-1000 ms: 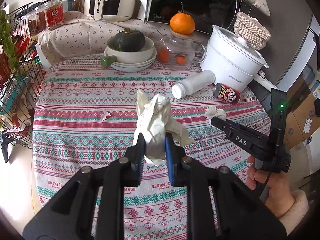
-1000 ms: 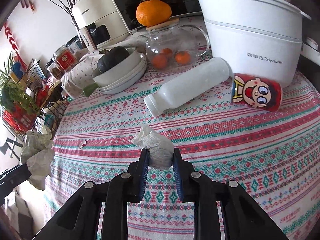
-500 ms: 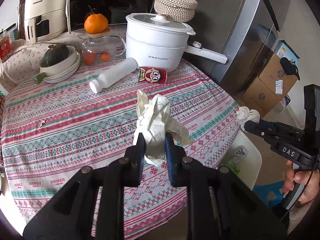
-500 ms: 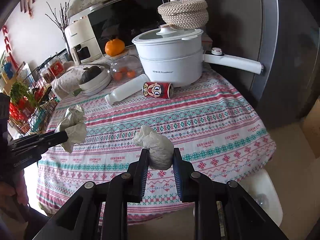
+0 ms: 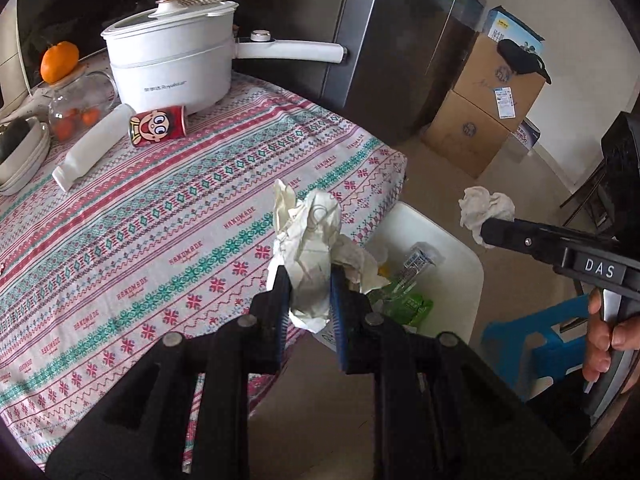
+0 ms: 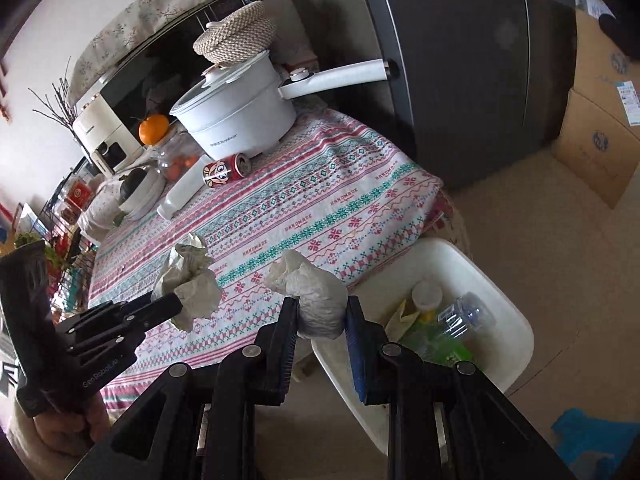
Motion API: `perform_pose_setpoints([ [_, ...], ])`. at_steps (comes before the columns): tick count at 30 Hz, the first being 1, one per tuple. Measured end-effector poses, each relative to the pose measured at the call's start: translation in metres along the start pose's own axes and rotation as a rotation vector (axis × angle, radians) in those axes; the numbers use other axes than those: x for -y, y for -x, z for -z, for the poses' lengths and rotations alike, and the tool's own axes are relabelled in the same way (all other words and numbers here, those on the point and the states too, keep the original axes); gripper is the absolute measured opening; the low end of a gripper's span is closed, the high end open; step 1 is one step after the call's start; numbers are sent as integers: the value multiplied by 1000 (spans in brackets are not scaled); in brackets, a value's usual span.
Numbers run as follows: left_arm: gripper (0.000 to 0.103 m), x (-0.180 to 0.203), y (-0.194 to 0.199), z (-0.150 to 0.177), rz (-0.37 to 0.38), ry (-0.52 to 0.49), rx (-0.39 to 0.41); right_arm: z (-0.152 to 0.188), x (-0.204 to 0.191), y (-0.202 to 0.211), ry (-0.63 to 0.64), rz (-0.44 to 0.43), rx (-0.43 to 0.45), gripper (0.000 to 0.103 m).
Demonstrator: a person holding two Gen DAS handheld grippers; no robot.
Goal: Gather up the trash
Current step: 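Drop the large tissue with left gripper while right gripper drops tissue ball in bin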
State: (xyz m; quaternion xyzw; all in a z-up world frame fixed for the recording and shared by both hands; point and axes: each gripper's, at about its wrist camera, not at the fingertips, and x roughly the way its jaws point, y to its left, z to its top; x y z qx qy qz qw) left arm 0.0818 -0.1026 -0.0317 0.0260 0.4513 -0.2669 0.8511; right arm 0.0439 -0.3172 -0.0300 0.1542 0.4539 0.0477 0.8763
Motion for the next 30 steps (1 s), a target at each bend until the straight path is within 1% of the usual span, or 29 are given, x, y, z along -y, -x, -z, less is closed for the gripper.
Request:
perform_pose_setpoints([
  [6,21,50,-34,4,46,-90,-51,15,41,1,-73,54,-44,24],
  [11,21,80,-64,8,42,-139,-103,22,69,3,-122,82,-61,24],
  [14,21,93,-76,9,28,-159,-111,26,82,4,-150,92,-74,24],
  [20,22,102,-98,10,-4,-174,-137,35,102,0,-170,126,-110,25],
  [27,23,105,-113,13,-36,-180,-163,37,114,0,-186,132,-126,25],
  [28,24,105,-114,13,-33,-180,-168,37,114,-1,-187,131,-127,25],
  [30,33,104,-114,13,-33,-174,-178,37,113,0,-186,131,-128,25],
])
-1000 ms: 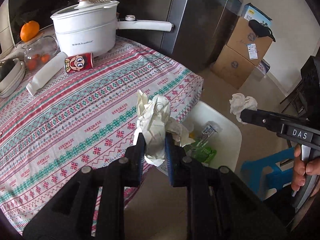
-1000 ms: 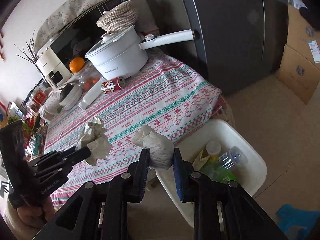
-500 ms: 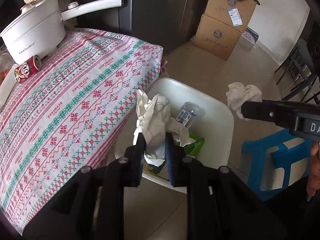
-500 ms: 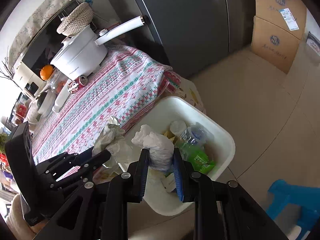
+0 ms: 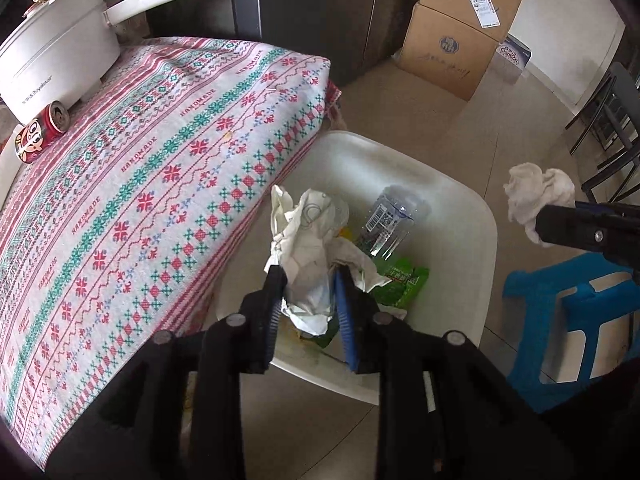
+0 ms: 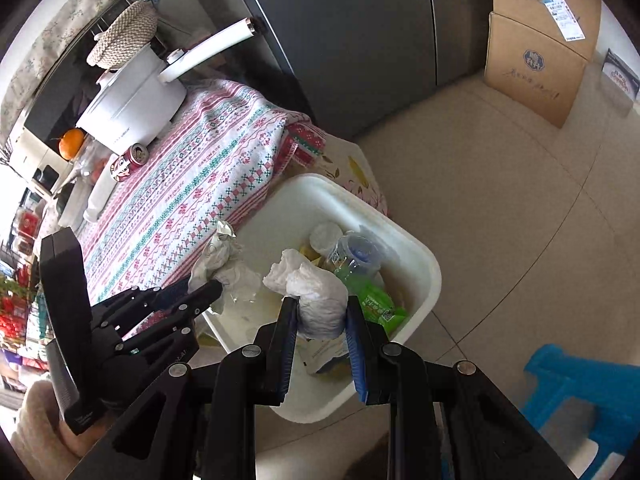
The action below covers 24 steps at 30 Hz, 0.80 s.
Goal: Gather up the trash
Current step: 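Drop the large tissue with left gripper while right gripper drops tissue ball in bin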
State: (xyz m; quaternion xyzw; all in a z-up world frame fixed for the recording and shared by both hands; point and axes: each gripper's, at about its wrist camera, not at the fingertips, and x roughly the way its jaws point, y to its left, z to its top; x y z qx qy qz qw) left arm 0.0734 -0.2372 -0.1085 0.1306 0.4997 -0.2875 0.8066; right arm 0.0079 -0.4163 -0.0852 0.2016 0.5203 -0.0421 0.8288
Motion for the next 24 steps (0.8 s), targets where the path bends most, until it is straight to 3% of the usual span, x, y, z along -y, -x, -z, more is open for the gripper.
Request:
perform_pose_setpoints([
  [3,51,-3,3,-1,-2,16,-6,0,1,1,-5,3,-1,25],
  [9,61,-15,24,-3,3,43,41,0,-1,-4,2,19,-18,25],
  [18,76,-36,49,-1,-14,42,92,6,-4,-28,18,38,-123,26],
  [21,83,-43,52,2,-26,56,93,7,-4,-28,10,55,-131,34],
  [23,85,-49,56,4,-38,65,97,7,-4,-28,4,75,-134,66],
  [24,87,-52,58,5,-44,69,99,6,-6,-27,1,79,-125,70],
])
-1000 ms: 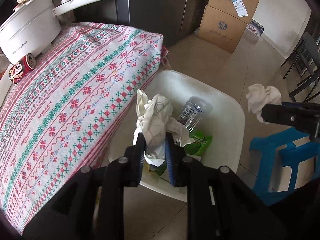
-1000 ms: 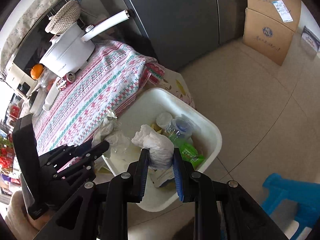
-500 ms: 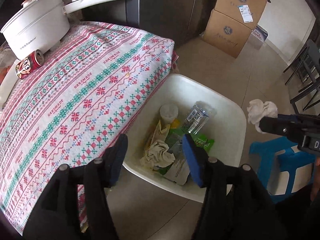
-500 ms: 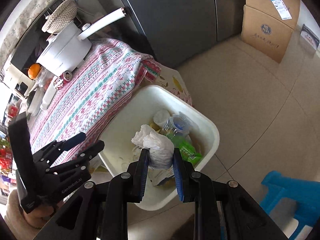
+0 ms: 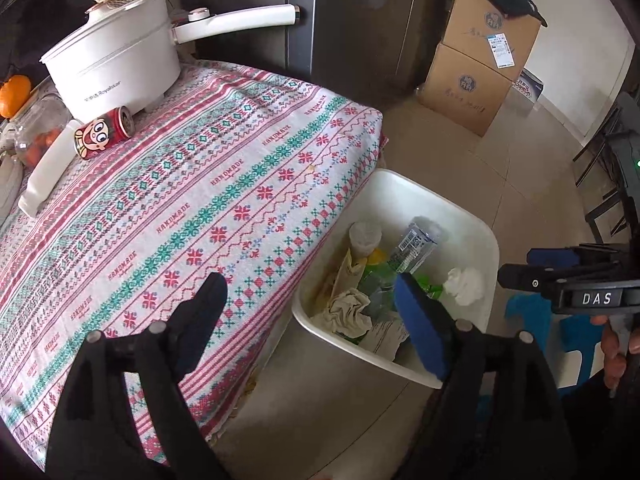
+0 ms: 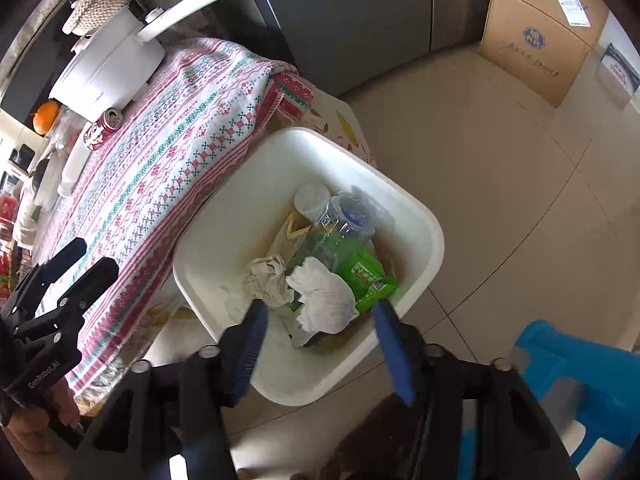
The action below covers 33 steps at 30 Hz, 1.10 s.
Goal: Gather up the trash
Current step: 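Drop the large tissue with left gripper while right gripper drops tissue ball in bin, then grasp the white plastic bottle with the left gripper and lift it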
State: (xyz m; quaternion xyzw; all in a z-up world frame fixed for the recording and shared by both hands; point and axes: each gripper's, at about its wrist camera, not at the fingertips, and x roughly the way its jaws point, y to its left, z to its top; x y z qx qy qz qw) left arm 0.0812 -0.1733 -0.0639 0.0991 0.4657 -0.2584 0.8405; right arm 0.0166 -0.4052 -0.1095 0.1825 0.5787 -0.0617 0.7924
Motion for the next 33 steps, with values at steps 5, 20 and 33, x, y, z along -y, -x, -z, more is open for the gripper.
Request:
perform_pose_setpoints([
  [5,93,-20,11,7,-39,20,19,-4,-9,6,10,-5,32,70],
  [20,98,-99,47,29,-133,110,60,-18,-69,21,88,27,138,75],
  [33,98,-248,40,1,-356,199,-6,-49,-164,3,205,30,223,78],
])
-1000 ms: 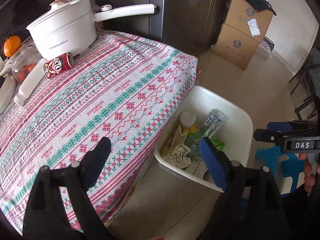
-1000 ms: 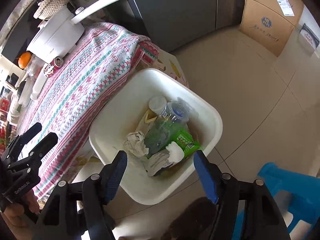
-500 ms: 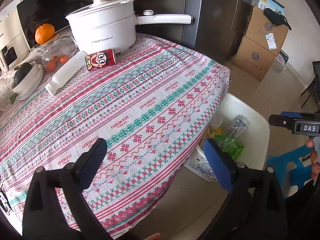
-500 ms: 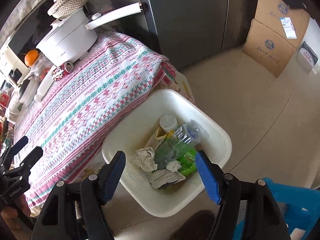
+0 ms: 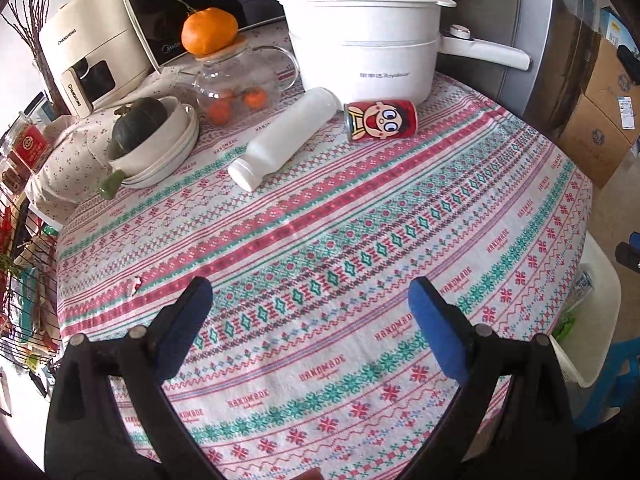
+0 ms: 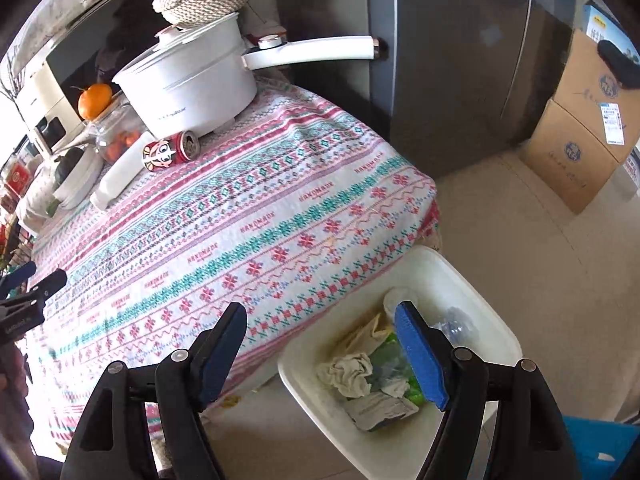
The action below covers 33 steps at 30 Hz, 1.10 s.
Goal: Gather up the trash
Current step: 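Grasp the white plastic bottle with the left gripper and lift it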
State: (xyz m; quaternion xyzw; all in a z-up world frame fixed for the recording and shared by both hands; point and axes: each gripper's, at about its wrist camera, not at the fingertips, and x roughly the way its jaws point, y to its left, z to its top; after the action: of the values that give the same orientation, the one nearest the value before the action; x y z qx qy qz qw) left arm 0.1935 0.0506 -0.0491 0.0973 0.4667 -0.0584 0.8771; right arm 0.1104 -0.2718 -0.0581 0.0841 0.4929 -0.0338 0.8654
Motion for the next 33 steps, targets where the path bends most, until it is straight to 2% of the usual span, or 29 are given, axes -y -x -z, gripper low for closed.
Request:
perform_pose_setpoints([
  [6,98,-28,-53,-52,-30,-44,-9,-48,-32,-34,-13,-17,8,79],
  [9,98,-28,-74,-79,-11,-86,8,-67,-35,-48,-40,-61,35,83],
  [13,98,-22,-110,-106,8,-136,6,-83,-34,-77,-33,-57,20,83],
  [16,92,-17,-136,-116,18,-177,-15,-92,-34,-96,-9,-33,25,83],
  [19,82,-13,-159,-120,13,-201,-43,-98,-36,-110,22,-29,36,83],
  [21,69,-14,-171,-119,10,-197,-68,-99,-37,-118,44,-30,38,83],
  [24,64,-18,-175,-116,-9,-174,-64,-99,-40,-126,69,-20,39,83],
  [29,53,-31,-164,-100,27,-44,-115,-99,-43,-130,59,-31,27,83],
  [33,51,-33,-144,-71,64,69,-193,-96,-46,-120,55,-53,32,83],
])
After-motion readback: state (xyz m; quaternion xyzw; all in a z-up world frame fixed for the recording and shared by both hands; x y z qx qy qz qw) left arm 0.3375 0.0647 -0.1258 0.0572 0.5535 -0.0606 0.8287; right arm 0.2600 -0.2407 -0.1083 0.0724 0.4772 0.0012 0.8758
